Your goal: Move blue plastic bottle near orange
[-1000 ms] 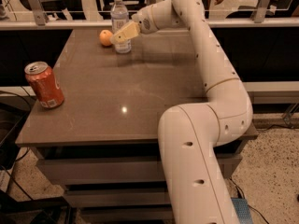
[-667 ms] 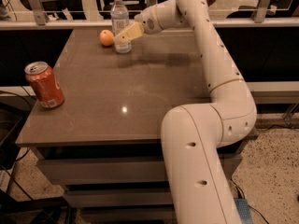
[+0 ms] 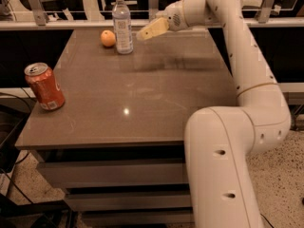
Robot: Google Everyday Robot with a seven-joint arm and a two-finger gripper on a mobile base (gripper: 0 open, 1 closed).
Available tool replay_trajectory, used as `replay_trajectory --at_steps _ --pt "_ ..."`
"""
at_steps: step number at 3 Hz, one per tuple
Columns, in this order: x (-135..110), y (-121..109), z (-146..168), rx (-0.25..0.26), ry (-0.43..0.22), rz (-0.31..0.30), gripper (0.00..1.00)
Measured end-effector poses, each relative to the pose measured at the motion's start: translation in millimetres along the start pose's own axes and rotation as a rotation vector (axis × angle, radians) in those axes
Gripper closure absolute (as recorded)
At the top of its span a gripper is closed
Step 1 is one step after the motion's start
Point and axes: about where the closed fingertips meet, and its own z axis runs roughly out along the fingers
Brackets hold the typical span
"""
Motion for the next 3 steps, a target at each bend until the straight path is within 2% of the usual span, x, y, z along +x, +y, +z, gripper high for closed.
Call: replay_trajectory --at_steps 1,2,3 --pt "2 7 -51 0.019 0.009 0.008 0.00" --pt "7 21 -112 0.056 -0.011 0.026 0.00" --pt "23 43 -171 0.097 -0.048 0.073 0.00"
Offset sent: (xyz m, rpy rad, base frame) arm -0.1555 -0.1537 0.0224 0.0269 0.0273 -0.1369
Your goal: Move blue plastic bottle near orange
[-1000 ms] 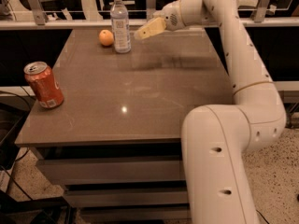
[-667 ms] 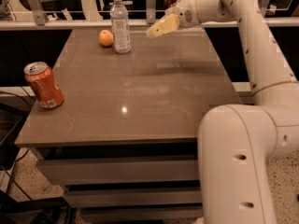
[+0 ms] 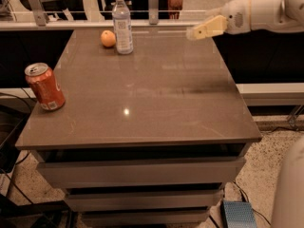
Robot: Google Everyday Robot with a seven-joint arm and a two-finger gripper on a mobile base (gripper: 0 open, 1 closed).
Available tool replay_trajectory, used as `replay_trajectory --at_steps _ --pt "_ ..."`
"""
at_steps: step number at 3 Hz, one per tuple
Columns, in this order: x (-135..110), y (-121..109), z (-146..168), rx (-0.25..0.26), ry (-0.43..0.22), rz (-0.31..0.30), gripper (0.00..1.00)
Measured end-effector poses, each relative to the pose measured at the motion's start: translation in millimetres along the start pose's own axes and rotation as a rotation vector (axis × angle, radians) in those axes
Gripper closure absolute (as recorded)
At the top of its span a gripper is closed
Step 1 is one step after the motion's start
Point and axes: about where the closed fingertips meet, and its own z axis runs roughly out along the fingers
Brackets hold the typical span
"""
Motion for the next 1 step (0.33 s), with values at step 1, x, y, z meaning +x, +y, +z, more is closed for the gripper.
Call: replay_trajectory --at_steps 1 --pt "35.4 4.9 -2.3 -0.014 0.035 0.058 0.00"
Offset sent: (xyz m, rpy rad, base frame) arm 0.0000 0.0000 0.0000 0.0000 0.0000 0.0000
